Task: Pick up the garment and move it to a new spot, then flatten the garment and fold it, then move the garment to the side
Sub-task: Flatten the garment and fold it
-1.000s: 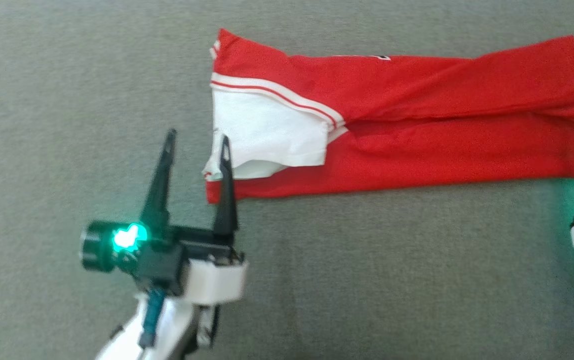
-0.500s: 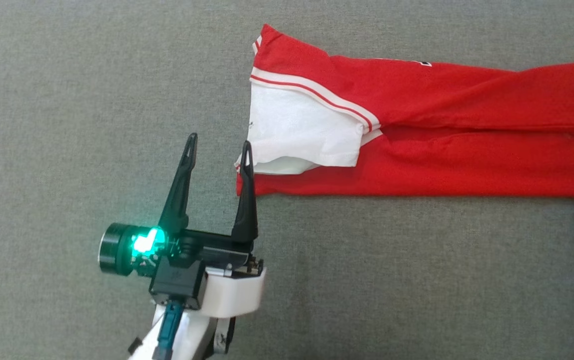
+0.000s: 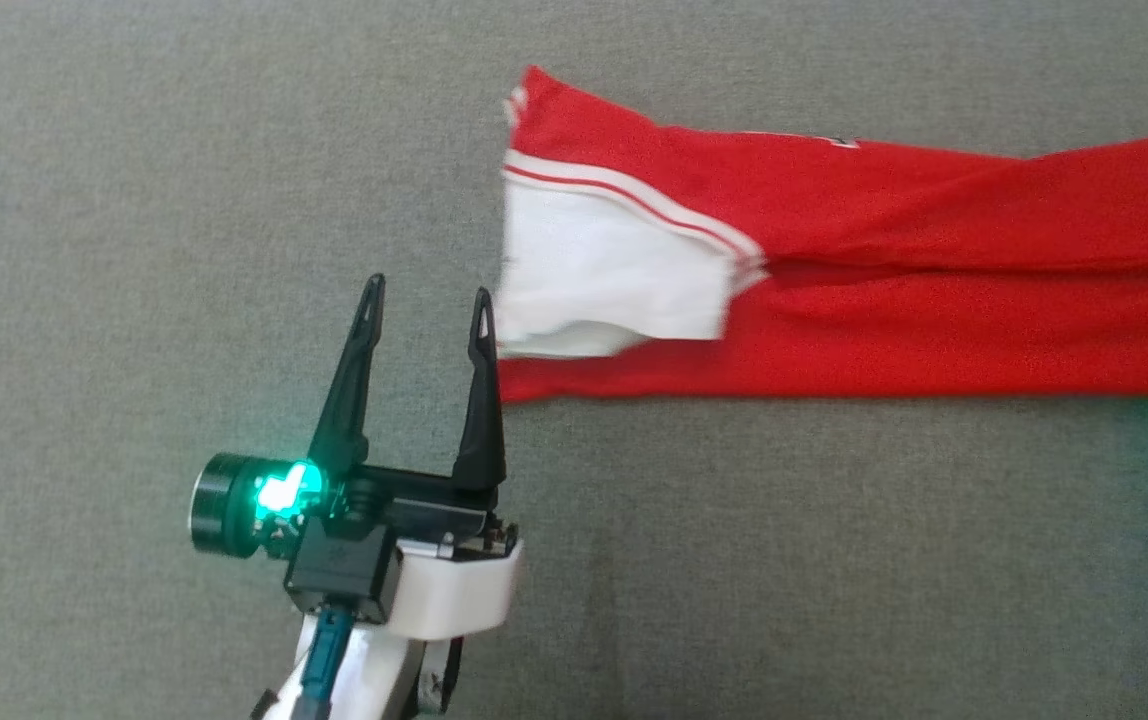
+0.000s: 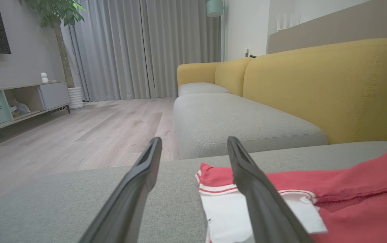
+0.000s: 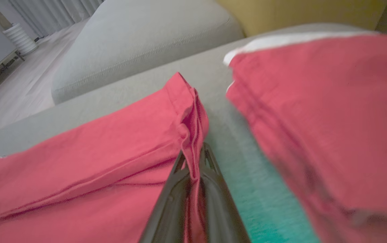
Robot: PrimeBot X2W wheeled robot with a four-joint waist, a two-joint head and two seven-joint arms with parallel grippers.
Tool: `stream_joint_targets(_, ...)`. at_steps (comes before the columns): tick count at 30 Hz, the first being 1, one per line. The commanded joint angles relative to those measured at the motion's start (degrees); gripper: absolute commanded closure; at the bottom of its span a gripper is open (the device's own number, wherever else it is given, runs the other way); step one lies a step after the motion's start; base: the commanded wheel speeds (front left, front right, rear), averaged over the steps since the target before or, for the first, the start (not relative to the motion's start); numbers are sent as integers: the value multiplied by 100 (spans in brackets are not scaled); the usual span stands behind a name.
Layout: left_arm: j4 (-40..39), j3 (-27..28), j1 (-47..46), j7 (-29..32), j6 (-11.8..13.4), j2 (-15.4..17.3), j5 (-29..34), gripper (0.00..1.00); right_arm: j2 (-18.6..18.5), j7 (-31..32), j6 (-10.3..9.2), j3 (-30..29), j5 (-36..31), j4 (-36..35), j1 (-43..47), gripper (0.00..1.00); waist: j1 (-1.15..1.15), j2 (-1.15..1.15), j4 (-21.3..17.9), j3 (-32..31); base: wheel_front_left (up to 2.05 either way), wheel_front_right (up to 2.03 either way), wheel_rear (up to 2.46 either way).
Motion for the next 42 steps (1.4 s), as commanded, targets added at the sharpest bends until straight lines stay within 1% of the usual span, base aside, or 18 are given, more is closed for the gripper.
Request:
stream_joint_targets(1, -158, 235, 13, -27, -29, -7, 55, 0, -317, -28, -4, -65, 61, -237, 38, 100, 0, 0, -21, -23, 0, 0, 0)
stream_joint_targets(4, -142, 314, 55, -27, -102, -32, 96, 0, -578, 197, -4, -321, 152, -572, 21, 100, 0, 0, -65, -72, 0, 0, 0)
stream_joint_targets(6, -132, 361, 80, -27, -150, -44, 121, 0, -661, 428, -4, -421, 281, -935, -8, 100, 0, 0, -91, -86, 0, 0, 0)
stream_joint_targets(8, -117, 403, 94, -27, -195, -56, 144, 0, -668, 676, -4, -447, 453, -1404, -24, 100, 0, 0, -107, -99, 0, 0, 0)
stream_joint_targets(12, -95, 461, 115, -27, -262, -98, 143, 0, -351, 1245, -4, -389, 795, -2470, -50, 100, 0, 0, -99, -132, 0, 0, 0)
stream_joint_targets(14, -84, 459, 115, -27, -292, -124, 132, 0, -91, 1533, -4, -267, 860, -2973, -32, 100, 0, 0, -69, -135, 0, 0, 0)
stream_joint_targets(17, -63, 429, 92, -27, -335, -159, 112, 0, 289, 1948, -4, 59, 890, -3594, -32, 100, 0, 0, 6, -120, 0, 0, 0)
stream_joint_targets(20, -48, 406, 73, -27, -359, -184, 72, 0, 643, 2245, -4, 424, 804, -3981, -120, 100, 0, 0, 118, -97, 0, 0, 0)
stream_joint_targets(23, -38, 393, 49, -27, -364, -199, 39, 0, 977, 2491, -4, 845, 733, -4090, -258, 100, 0, 0, 242, -63, 0, 0, 0)
stream_joint_targets(24, -35, 369, 20, -27, -367, -205, 17, 0, 1141, 2590, -4, 1108, 654, -4045, -325, 100, 0, 0, 345, -25, 0, 0, 0)
stream_joint_targets(28, -43, 294, -31, -27, -326, -211, -95, 0, 1394, 2618, -4, 1542, 517, -3779, -409, 100, 0, 0, 535, 40, 0, 0, 0)
stream_joint_targets(34, -38, 152, -83, -27, -220, -212, -255, 0, 1594, 2570, -4, 2087, 399, -3277, -493, 100, 0, 0, 773, 125, 0, 0, 0)
stream_joint_targets(38, -39, 101, -103, -27, -170, -213, -310, 0, 1648, 2546, -4, 2307, 349, -3041, -511, 100, 0, 0, 852, 162, 0, 0, 0)
stream_joint_targets(39, -40, 90, -110, -27, -156, -213, -322, 0, 1661, 2550, -4, 2387, 339, -2968, -515, 95, 0, 0, 867, 171, 0, 0, 0)
stream_joint_targets(40, -39, 80, -115, -27, -145, -213, -331, 0, 1670, 2547, -4, 2459, 328, -2908, -516, 69, 0, 0, 879, 180, 0, 0, 0)
stream_joint_targets(41, -39, 76, -121, -27, -136, -213, -339, 0, 1678, 2536, -4, 2527, 314, -2866, -519, 23, 0, 0, 886, 191, 0, 0, 0)
stream_joint_targets(42, -38, 76, -127, -27, -125, -213, -344, 0, 1684, 2503, -4, 2586, 303, -2840, -529, 0, 0, 0, 886, 198, 0, 0, 0)
